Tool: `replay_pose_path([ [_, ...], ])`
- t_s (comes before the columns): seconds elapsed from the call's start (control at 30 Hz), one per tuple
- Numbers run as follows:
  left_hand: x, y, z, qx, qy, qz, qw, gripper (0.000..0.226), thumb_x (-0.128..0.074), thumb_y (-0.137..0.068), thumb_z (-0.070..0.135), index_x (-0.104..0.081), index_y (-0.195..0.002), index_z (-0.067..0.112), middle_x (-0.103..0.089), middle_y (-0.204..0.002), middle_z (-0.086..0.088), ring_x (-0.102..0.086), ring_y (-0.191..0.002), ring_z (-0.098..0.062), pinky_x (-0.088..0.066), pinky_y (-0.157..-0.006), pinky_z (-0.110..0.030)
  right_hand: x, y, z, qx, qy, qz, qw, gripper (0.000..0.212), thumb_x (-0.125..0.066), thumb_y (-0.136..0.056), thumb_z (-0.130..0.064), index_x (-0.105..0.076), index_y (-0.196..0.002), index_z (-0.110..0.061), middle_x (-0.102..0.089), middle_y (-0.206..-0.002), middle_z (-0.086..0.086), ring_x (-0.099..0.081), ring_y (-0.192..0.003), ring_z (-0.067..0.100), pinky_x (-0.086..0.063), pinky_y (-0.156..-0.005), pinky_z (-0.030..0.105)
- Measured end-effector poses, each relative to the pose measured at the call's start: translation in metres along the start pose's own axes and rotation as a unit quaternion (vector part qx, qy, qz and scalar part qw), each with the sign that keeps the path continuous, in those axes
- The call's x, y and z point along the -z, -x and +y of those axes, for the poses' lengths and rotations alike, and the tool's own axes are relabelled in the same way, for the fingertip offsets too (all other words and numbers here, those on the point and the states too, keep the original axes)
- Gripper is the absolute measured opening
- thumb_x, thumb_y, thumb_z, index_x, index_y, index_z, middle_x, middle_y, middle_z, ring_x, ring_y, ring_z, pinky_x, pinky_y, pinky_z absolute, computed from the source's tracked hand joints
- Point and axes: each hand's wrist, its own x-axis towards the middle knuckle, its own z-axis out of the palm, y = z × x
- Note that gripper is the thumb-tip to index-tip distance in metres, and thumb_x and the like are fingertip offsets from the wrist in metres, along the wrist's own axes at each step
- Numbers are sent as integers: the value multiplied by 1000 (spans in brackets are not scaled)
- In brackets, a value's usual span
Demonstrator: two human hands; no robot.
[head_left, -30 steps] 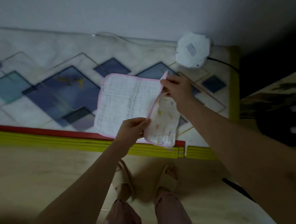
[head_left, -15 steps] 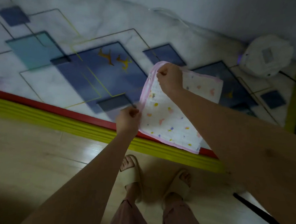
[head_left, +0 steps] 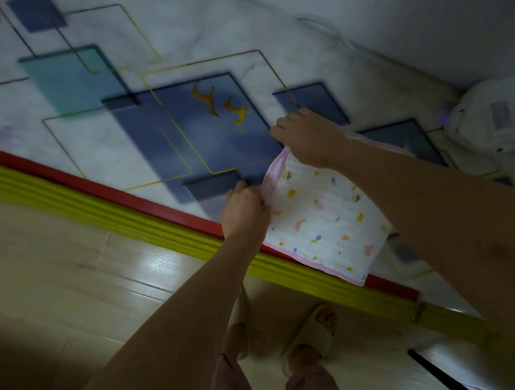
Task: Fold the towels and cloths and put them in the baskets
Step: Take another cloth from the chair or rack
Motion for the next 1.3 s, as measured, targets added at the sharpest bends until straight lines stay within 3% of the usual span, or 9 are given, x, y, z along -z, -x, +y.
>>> replay_pose_path([
  [0.23, 9, 4, 8, -1, 48, -10, 999, 9, -63, -76, 5, -65, -83, 0, -65, -89, -22, -59, -88, -39, -40, -73, -38, 2, 34, 3, -40, -59, 70, 995, 45, -47, -58, 12, -39, -89, -19, -51, -59, 6, -48, -46, 28, -45, -63, 39],
  [0.4, 27, 20, 22, 4, 67, -6, 998, 2, -67, -74, 8, -66, -72, 9, -69, -79, -14, -63, -82, -31, -39, -66, -27, 24, 84, 4, -38, -142, 82, 986, 40, -29, -62, -9, -60, -87, -14, -59, -72, 8, -56, -56, 29, -42, -63, 37],
  [0.53, 43, 43, 57, -46, 73, 21, 996, 5, -71, -76, 11, -68, -74, 7, -67, -74, -13, -62, -74, -28, -30, -58, -20, 46, 139, 12, -102, -169, 66, 978, 37, -40, -74, -2, -64, -100, -11, -62, -99, 14, -61, -76, 35, -49, -62, 38],
  [0.7, 53, 77, 126, -152, 34, 25, 987, 9, -70, -75, 9, -66, -68, 6, -67, -68, -13, -62, -69, -24, -44, -64, -28, 86, 236, 26, -192, -181, 67, 962, 10, -54, -76, 4, -58, -80, -5, -58, -76, 16, -56, -60, 32, -38, -51, 32],
  [0.8, 55, 102, 176, -208, 5, 23, 978, 11, -66, -75, 10, -60, -67, 11, -64, -67, -13, -63, -72, -28, -44, -62, -31, 112, 295, 30, -229, -179, 62, 955, 9, -55, -77, 1, -60, -80, -6, -61, -70, 13, -57, -60, 31, -36, -56, 30],
  [0.93, 60, 129, 234, -272, -28, 3, 962, 12, -67, -79, 9, -59, -71, 7, -63, -73, -13, -60, -76, -31, -40, -61, -31, 142, 358, 31, -354, -215, 34, 910, 11, -54, -89, -8, -61, -97, -10, -63, -93, 8, -57, -87, 26, -31, -63, 29],
  [1.03, 66, 145, 265, -296, -61, -12, 953, 10, -69, -80, 8, -62, -75, 3, -66, -81, -14, -61, -80, -30, -46, -67, -33, 158, 392, 31, -381, -282, 59, 878, 15, -53, -84, 3, -63, -89, -8, -65, -93, 12, -58, -89, 29, -43, -70, 33],
  [1.17, 78, 164, 285, -312, -100, -36, 944, 8, -66, -83, 6, -60, -77, 6, -66, -83, -12, -61, -81, -28, -45, -67, -32, 180, 419, 26, -386, -296, 55, 872, 31, -49, -84, 7, -70, -102, -8, -65, -110, 15, -57, -104, 31, -45, -91, 36],
  [1.3, 101, 174, 296, -326, -105, -45, 939, 6, -60, -84, 2, -60, -79, 5, -61, -77, -9, -59, -74, -27, -44, -62, -32, 209, 430, 23, -390, -263, 31, 882, 24, -53, -91, -7, -68, -109, -4, -65, -111, 14, -57, -104, 27, -39, -85, 27],
])
